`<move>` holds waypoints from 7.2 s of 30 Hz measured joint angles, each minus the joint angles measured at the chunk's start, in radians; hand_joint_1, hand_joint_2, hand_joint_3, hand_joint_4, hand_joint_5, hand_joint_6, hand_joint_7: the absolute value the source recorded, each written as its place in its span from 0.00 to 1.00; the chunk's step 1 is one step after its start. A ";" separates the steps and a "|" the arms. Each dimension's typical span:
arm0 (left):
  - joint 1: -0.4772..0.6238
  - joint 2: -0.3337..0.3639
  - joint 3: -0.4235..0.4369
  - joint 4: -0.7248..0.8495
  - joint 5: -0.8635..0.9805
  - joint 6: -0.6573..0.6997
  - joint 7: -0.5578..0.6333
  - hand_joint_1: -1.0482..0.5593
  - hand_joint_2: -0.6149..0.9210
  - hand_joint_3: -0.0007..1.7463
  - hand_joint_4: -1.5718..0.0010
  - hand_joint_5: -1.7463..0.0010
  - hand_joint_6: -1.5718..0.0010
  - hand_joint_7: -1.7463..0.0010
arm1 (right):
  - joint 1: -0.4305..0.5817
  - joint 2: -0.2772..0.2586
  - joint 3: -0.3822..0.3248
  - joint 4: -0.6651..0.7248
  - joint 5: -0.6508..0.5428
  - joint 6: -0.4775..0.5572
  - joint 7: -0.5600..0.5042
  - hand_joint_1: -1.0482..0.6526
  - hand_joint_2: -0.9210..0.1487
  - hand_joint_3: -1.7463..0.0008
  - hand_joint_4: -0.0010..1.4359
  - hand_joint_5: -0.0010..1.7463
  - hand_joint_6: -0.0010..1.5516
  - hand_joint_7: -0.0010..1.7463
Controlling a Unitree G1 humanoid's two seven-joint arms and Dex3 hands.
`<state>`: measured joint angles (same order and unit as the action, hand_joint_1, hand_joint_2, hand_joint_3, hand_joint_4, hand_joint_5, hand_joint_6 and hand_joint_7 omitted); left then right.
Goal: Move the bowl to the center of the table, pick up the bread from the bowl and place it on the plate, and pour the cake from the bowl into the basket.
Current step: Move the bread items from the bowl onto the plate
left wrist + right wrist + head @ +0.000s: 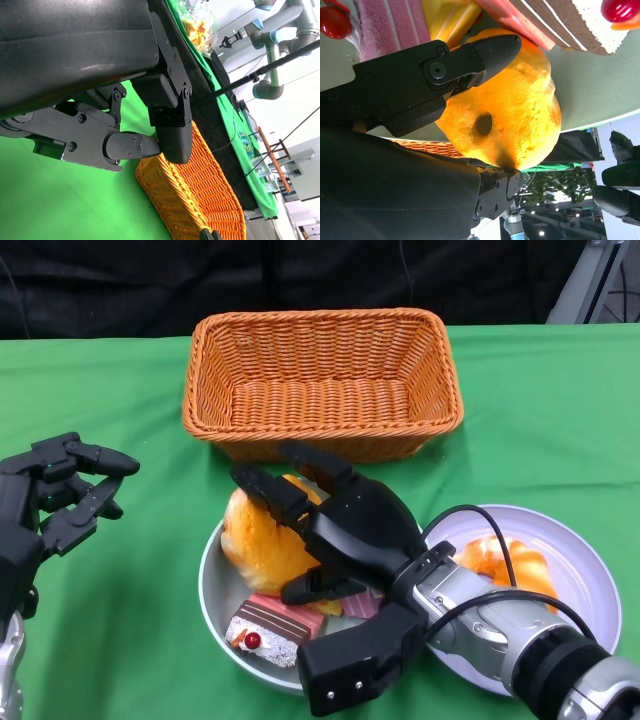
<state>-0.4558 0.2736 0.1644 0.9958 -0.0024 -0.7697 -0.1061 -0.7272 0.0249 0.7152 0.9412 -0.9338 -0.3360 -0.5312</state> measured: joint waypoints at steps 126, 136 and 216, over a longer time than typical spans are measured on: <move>0.001 -0.008 -0.017 0.000 0.003 0.004 0.002 0.54 1.00 0.16 0.49 0.22 0.42 0.53 | -0.018 0.079 -0.372 0.096 0.496 -0.109 0.213 0.52 0.06 1.00 0.53 0.47 0.70 0.02; 0.001 -0.008 -0.019 0.003 0.013 0.004 0.003 0.53 1.00 0.17 0.49 0.20 0.42 0.53 | -0.009 0.080 -0.394 0.093 0.500 -0.148 0.201 0.52 0.07 1.00 0.45 0.62 0.70 0.03; 0.001 -0.008 -0.023 0.012 0.030 -0.010 -0.002 0.55 1.00 0.18 0.50 0.22 0.43 0.53 | 0.160 0.010 -0.430 -0.301 0.650 -0.168 0.523 0.43 0.07 1.00 0.44 0.26 0.47 0.01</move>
<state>-0.4546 0.2659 0.1418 1.0079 0.0278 -0.7798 -0.1082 -0.5677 0.0350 0.2848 0.6404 -0.2835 -0.5041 -0.0079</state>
